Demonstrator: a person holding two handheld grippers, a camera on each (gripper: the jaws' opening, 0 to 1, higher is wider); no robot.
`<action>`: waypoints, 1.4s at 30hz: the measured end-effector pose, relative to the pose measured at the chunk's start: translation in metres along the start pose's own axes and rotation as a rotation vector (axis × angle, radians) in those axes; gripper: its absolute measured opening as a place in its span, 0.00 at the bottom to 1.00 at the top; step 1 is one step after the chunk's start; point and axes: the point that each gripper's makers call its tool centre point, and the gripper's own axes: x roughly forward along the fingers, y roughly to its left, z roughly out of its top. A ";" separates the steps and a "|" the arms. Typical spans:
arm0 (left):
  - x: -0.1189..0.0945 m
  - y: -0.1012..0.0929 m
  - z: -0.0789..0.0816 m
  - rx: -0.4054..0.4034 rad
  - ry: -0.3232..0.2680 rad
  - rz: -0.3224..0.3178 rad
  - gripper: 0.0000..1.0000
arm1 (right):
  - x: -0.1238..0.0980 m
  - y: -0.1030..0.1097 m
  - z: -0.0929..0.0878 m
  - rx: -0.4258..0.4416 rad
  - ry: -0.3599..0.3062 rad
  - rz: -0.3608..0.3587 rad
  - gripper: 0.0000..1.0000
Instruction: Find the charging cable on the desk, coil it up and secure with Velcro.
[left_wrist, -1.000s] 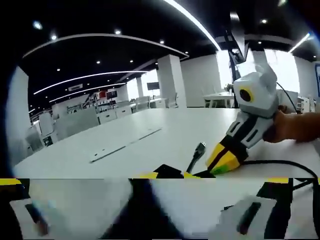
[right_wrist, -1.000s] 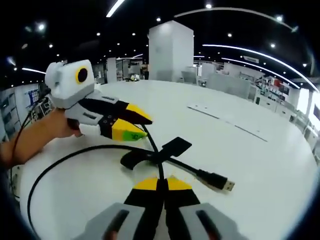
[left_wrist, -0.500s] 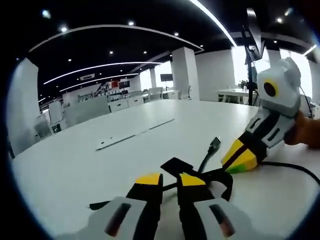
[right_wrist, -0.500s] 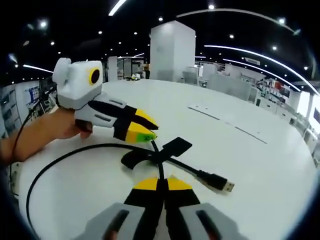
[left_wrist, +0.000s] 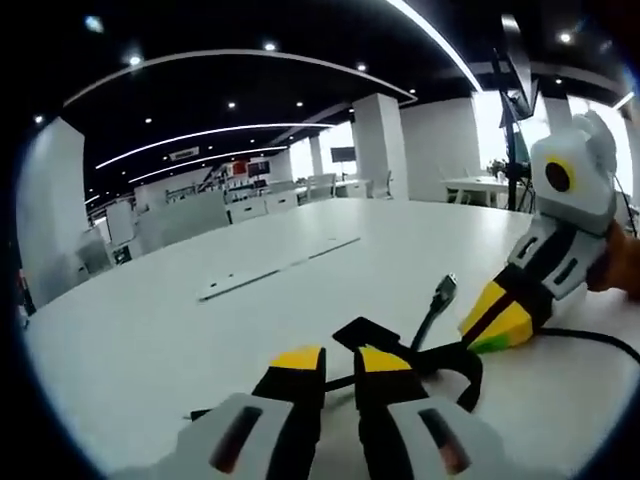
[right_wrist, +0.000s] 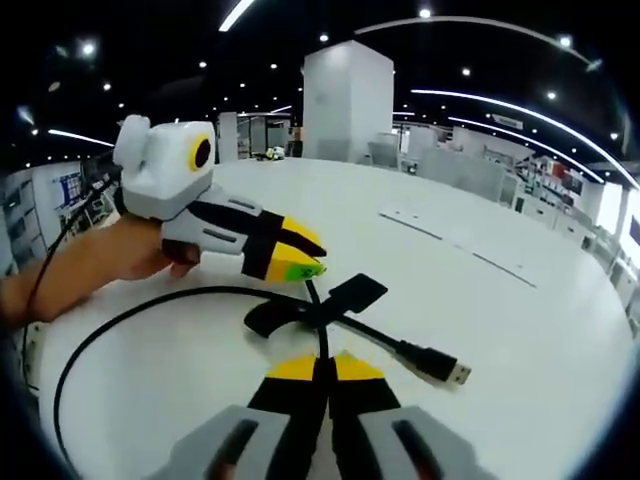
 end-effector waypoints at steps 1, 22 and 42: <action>0.000 -0.001 -0.001 0.001 0.006 -0.004 0.08 | 0.000 0.000 0.000 0.000 0.000 -0.001 0.05; -0.002 -0.008 -0.010 -0.018 0.062 -0.016 0.02 | 0.006 -0.014 0.009 0.020 -0.040 -0.022 0.06; -0.002 -0.010 -0.011 -0.040 0.040 -0.026 0.01 | 0.000 -0.004 0.033 -0.119 -0.122 -0.010 0.09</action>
